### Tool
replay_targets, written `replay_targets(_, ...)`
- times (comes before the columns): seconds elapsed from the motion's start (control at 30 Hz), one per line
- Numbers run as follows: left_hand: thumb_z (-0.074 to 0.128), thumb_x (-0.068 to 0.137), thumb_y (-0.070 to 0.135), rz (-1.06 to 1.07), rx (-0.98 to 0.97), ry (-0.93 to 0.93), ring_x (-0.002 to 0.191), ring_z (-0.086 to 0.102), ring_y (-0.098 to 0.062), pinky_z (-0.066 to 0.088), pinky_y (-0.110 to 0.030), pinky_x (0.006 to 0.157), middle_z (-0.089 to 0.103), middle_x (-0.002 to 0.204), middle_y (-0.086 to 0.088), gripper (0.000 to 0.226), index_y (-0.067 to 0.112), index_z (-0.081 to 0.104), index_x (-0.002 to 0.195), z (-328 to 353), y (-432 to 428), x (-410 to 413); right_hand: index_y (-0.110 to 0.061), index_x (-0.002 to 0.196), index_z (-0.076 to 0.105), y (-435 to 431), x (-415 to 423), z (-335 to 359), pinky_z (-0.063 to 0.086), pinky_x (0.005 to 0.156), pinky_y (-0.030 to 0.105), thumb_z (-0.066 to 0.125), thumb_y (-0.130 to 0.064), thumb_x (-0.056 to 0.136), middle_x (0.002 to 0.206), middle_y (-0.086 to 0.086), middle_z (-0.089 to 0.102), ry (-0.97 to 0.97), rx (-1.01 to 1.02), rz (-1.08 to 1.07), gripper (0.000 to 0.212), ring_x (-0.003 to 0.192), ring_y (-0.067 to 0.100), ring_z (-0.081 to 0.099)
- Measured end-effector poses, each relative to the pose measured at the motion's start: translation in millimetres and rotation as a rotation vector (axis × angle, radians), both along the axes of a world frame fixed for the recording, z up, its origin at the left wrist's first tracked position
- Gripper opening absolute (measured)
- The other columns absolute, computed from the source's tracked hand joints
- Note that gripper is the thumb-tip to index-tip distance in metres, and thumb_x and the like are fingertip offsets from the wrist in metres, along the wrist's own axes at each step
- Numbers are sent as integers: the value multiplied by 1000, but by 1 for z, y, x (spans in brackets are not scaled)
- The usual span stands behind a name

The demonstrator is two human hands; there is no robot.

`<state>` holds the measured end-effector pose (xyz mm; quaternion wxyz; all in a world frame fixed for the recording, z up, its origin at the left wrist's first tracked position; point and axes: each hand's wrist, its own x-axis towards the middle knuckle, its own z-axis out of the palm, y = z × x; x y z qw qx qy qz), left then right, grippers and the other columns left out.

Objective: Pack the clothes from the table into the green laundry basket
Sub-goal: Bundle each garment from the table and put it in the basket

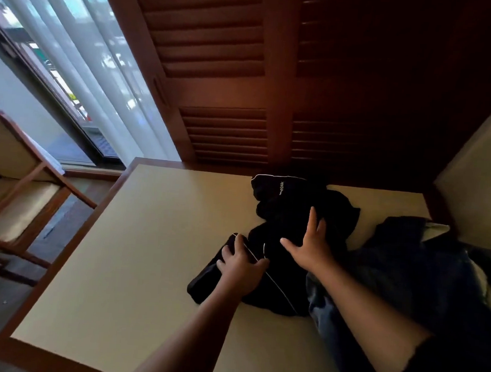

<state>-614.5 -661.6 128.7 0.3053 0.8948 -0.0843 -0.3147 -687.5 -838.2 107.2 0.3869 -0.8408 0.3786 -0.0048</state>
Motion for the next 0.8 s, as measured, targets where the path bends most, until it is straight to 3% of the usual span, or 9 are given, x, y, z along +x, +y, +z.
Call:
replay_targets(0.17, 86, 70, 49, -57, 45, 61, 144, 34, -41, 48, -52, 109, 3, 165, -10, 126, 45, -3, 159, -21, 14, -6, -28, 158, -15, -10, 5, -17, 46, 102, 41, 81, -51, 76, 151, 13, 45, 131, 39, -66, 128, 131, 33, 52)
replay_targets(0.23, 86, 64, 55, -114, 156, 6, 142, 35, -40, 43, -58, 110, 13, 161, -12, 136, 45, -12, 157, -27, 19, -12, -22, 158, 18, -14, 8, -17, 48, 102, 39, 80, -44, 78, 139, 13, 57, 207, 27, -11, 104, 125, 33, 57)
replay_targets(0.3, 83, 67, 55, -156, 283, -35, 143, 29, -40, 37, -63, 110, 14, 160, -11, 136, 47, -21, 155, -29, 23, -23, -17, 136, 54, -13, 7, -13, 51, 99, 37, 75, -43, 79, 129, 11, 64, 263, 9, 80, 66, 119, 32, 61)
replay_targets(0.43, 73, 83, 43, -233, 411, -104, 137, 32, -35, 38, -59, 103, 29, 149, -9, 120, 47, -25, 153, -36, 36, -40, -20, 93, 65, 5, -7, 3, 52, 92, 38, 65, -49, 74, 99, 3, 69, 261, 26, 276, 35, 101, 30, 66)
replay_targets(0.53, 63, 92, 27, -254, 415, -276, 126, 44, -32, 44, -49, 98, 47, 128, -7, 86, 41, 9, 158, -46, 55, -43, -21, 90, 63, 20, -21, 11, 46, 95, 34, 62, -47, 68, 103, 3, 68, 282, 112, 438, 34, 108, 33, 62)
replay_targets(0.6, 55, 94, 13, -249, 321, -397, 110, 51, -29, 50, -41, 91, 51, 104, 0, 41, 31, 52, 131, -50, 63, -41, -22, 102, 68, 26, -31, 11, 36, 102, 37, 62, -48, 72, 122, 4, 61, 311, 0, 509, 40, 122, 32, 51)
replay_targets(0.63, 53, 93, 8, -215, 237, -419, 101, 54, -27, 52, -37, 84, 49, 95, 2, 28, 25, 60, 115, -49, 64, -39, -20, 107, 70, 28, -35, 11, 30, 107, 42, 61, -52, 73, 133, 2, 53, 297, -135, 551, 47, 129, 29, 43)
replay_targets(0.7, 58, 88, 1, -137, 69, -414, 88, 54, -22, 45, -19, 67, 51, 90, 3, 27, 20, 66, 105, -39, 61, -34, -20, 106, 73, 32, -39, 9, 18, 113, 52, 58, -63, 71, 154, -3, 28, 219, -368, 569, 57, 140, 30, 23)
replay_targets(0.8, 66, 80, -3, -90, -104, -422, 87, 56, -14, 35, -3, 64, 57, 100, 5, 40, 19, 73, 114, -22, 53, -20, -24, 100, 74, 29, -35, 12, -3, 116, 67, 60, -66, 68, 165, -11, -9, 218, -349, 537, 55, 150, 32, -10)
